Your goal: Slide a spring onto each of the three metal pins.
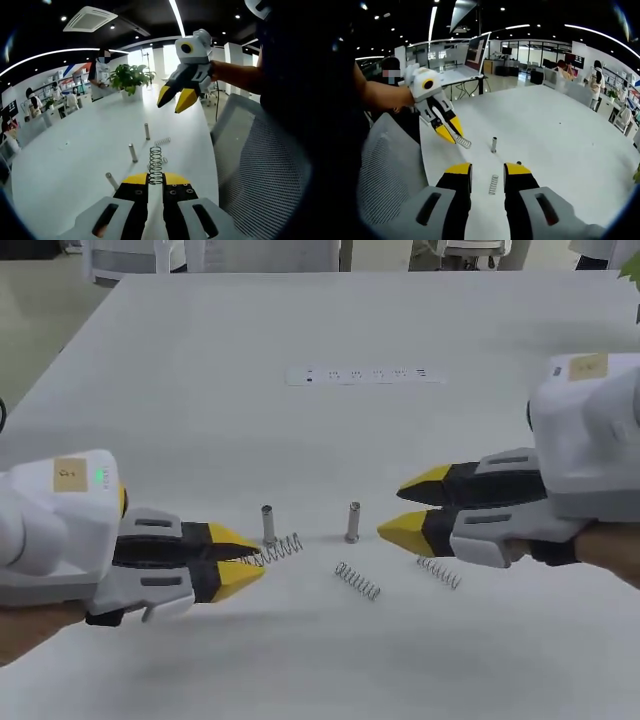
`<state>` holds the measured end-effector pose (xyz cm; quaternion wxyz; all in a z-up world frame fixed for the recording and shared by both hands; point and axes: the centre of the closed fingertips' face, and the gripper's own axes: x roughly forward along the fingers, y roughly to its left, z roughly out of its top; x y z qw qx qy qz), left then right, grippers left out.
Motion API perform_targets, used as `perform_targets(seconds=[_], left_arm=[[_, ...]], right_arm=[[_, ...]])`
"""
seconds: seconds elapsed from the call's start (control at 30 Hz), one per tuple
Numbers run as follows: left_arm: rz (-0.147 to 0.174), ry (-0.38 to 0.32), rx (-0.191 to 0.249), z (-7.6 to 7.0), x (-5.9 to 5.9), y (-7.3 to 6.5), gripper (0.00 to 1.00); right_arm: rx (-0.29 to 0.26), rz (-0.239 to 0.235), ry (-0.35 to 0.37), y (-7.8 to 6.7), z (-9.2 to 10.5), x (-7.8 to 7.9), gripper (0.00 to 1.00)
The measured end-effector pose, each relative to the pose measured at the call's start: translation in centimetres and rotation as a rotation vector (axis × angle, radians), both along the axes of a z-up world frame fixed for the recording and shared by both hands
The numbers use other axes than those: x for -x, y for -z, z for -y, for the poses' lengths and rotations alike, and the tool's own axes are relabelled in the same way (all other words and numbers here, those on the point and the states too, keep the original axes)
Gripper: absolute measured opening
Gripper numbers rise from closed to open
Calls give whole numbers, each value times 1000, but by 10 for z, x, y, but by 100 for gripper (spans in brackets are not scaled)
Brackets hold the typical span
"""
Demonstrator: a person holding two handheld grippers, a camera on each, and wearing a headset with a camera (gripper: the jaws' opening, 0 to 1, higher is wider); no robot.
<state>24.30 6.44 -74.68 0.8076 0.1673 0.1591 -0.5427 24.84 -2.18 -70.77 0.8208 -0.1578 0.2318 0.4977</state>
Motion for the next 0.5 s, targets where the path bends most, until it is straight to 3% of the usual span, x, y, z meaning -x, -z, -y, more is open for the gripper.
perform_targets(seconds=[0.5], left_arm=[[8, 7, 1, 3, 1, -4, 2]], right_arm=[[4, -22, -79, 5, -16, 14, 24]])
